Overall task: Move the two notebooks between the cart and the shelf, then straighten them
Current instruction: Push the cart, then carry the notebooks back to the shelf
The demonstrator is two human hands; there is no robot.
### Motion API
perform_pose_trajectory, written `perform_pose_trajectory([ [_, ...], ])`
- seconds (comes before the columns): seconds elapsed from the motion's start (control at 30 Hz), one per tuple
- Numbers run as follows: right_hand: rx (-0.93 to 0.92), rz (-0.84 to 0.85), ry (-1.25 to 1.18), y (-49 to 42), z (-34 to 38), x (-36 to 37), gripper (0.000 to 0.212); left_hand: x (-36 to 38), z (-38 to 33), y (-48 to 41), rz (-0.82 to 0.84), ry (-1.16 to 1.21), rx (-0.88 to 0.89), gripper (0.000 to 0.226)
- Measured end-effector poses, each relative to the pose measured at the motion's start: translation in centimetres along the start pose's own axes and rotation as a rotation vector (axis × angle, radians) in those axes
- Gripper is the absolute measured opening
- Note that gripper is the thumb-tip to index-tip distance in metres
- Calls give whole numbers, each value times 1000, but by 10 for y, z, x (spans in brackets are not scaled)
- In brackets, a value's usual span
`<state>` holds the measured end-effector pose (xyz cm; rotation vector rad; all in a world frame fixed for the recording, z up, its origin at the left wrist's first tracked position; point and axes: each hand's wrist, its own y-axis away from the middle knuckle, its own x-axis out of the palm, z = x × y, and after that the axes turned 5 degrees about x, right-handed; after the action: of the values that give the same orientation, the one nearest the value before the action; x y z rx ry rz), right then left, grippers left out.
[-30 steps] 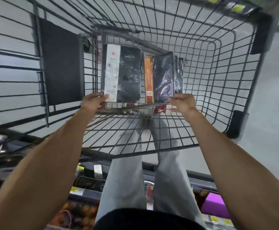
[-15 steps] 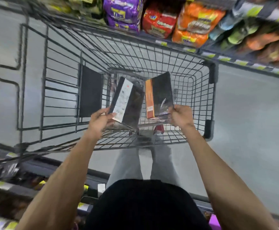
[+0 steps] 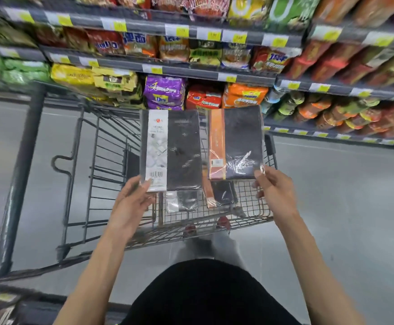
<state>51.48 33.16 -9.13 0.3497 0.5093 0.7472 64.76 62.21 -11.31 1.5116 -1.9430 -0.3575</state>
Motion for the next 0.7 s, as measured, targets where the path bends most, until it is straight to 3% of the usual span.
perform_pose_trajectory([
  [0.17, -98, -95, -135, 44, 20, -18, 15, 14, -38, 16, 41, 8, 144, 32],
  [0.27, -134, -127, -202, 62, 26, -24, 20, 27, -57, 19, 127, 11, 199, 24],
  [0.53, -199, -256, -321, 88, 34, -51, 17, 68, -74, 13, 335, -70, 211, 41],
  [0.7, -151, -374, -462, 94, 26, -79, 17, 107, -72, 5, 415, -148, 176, 86],
])
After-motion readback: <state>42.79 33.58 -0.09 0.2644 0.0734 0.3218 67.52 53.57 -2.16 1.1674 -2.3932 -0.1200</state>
